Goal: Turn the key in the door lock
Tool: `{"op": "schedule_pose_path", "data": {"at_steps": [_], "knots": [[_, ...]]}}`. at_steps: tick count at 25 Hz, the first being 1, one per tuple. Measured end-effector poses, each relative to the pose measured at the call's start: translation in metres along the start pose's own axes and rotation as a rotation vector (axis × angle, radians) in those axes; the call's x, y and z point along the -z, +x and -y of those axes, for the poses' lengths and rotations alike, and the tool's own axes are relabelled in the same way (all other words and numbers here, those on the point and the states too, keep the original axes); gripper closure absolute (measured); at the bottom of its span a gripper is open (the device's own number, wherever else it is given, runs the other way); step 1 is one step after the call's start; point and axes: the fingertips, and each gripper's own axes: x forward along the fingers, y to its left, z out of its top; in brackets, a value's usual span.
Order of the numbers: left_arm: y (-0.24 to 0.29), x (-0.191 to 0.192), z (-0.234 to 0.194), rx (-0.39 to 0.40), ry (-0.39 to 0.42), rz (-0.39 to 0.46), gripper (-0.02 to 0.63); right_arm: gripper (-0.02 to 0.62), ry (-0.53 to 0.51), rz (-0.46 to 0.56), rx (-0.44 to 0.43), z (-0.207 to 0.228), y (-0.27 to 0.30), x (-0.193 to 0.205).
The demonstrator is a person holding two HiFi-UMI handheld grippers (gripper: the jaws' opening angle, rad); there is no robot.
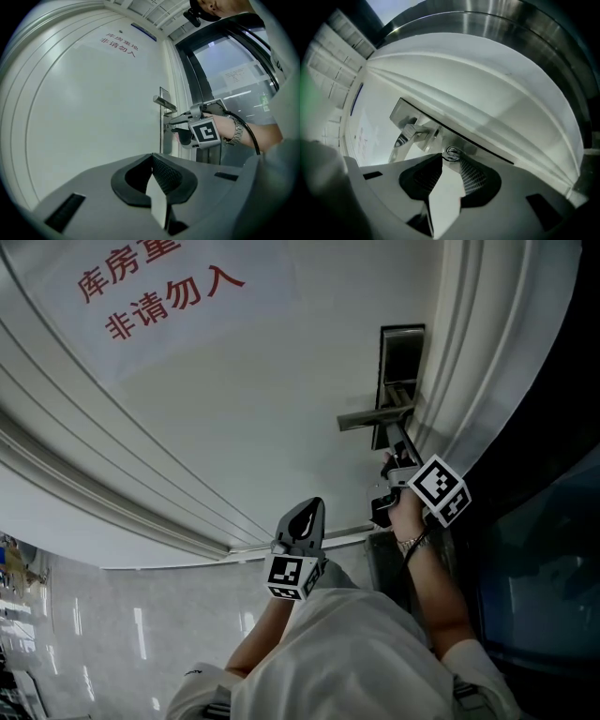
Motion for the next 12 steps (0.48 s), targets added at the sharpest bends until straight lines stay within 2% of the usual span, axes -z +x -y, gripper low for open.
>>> {"op": "schedule_pose_path", "data": {"at_steps": [5,12], "knots": [[-0.0005,0.0026,-0.0023,-0.003,0.002,-0.014,0.597,0.479,0.178,-0.028,-0.035,0.0011,0.0002,0.0003],[-0.0014,0.0013,-0.0012,-0.003,0.005,0.001,0.597,0.479,0.566,-0.026,-0.133,0.0083,0.0019,-0.0003]]}}
